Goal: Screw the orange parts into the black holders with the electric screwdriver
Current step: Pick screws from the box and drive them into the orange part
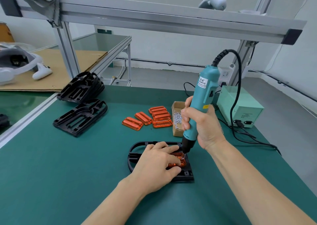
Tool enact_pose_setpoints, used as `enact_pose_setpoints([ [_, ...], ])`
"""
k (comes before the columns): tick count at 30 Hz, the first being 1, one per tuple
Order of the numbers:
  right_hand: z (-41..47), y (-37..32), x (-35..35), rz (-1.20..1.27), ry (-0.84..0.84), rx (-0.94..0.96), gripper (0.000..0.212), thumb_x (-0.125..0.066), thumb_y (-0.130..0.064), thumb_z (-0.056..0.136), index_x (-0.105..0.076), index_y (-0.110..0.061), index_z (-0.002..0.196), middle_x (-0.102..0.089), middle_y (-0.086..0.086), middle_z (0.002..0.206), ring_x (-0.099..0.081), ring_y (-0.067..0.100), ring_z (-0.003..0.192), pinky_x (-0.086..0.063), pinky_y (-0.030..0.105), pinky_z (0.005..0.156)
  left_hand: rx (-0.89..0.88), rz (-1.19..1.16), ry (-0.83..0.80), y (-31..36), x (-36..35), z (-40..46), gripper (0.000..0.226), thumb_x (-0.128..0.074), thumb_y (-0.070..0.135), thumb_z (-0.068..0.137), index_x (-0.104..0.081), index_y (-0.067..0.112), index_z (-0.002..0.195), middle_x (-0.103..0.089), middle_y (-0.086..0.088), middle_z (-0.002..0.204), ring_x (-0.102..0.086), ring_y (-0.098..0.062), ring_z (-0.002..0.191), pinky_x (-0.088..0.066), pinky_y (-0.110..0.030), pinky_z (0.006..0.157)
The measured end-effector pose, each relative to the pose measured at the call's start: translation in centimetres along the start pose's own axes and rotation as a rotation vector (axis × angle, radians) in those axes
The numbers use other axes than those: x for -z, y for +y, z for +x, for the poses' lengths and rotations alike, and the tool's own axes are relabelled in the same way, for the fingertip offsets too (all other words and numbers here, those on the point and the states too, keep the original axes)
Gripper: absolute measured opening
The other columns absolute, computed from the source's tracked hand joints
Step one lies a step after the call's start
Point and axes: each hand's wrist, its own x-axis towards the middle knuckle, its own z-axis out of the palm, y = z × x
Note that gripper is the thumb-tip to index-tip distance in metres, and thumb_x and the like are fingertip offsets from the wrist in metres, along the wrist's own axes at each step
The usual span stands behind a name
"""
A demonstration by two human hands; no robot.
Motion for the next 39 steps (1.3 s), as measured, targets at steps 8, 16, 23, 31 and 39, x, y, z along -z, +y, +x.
enact_pose_setpoints([
  [8, 0.1, -1.1, 0.9, 0.114, -0.122, 0.022, 0.023, -0.052, 0.002, 0.068, -0.056, -0.02, 0.074, -0.04, 0.003, 0.05, -0.035, 0.014, 0.036, -0.038, 0.023, 0.045, -0.002, 0.012, -0.001, 0.0, 0.1, -0.1, 0.03, -0.048, 0.045, 0.091, -0.065, 0.04, 0.115, -0.033, 0.023, 0.149, -0.024, -0.008, 0.133, -0.018, -0.029, 0.105],
  [16, 1.5, -4.2, 3.9, 0.318, 0.149, 0.15, 0.02, -0.054, -0.002, 0.069, -0.051, -0.021, 0.077, -0.04, -0.002, 0.053, -0.037, 0.013, 0.041, -0.037, 0.022, 0.049, 0.009, -0.021, -0.016, 0.3, 0.4, -0.2, 0.027, -0.05, 0.047, 0.09, -0.066, 0.038, 0.11, -0.035, 0.027, 0.145, -0.021, -0.002, 0.135, -0.011, -0.025, 0.109],
  [23, -0.6, -3.0, 5.7, 0.363, 0.473, 0.286, 0.021, -0.054, 0.0, 0.072, -0.048, -0.02, 0.074, -0.041, -0.002, 0.053, -0.04, 0.015, 0.043, -0.039, 0.023, 0.051, 0.083, -0.232, 0.231, 0.8, 3.7, 5.0, 0.014, -0.063, 0.023, 0.087, -0.074, 0.021, 0.095, -0.069, 0.009, 0.103, -0.056, -0.01, 0.103, -0.041, -0.034, 0.096],
  [31, -1.6, -2.4, 5.8, 0.379, 0.579, 0.32, 0.022, -0.054, 0.0, 0.069, -0.047, -0.02, 0.072, -0.038, -0.001, 0.053, -0.039, 0.016, 0.042, -0.039, 0.024, 0.05, 0.281, 0.007, 0.097, 1.3, 2.0, 14.6, 0.016, -0.06, 0.019, 0.086, -0.075, 0.023, 0.089, -0.071, 0.009, 0.099, -0.058, -0.012, 0.093, -0.029, -0.041, 0.104],
  [39, -2.2, -2.3, 6.4, 0.35, 0.579, 0.312, 0.022, -0.054, 0.0, 0.067, -0.049, -0.021, 0.07, -0.04, -0.002, 0.051, -0.04, 0.016, 0.042, -0.039, 0.023, 0.048, 0.387, 0.358, 0.055, 1.5, -0.1, 16.6, 0.009, -0.055, 0.016, 0.08, -0.046, 0.017, 0.08, -0.064, -0.003, 0.087, -0.049, -0.022, 0.079, -0.028, -0.042, 0.098],
])
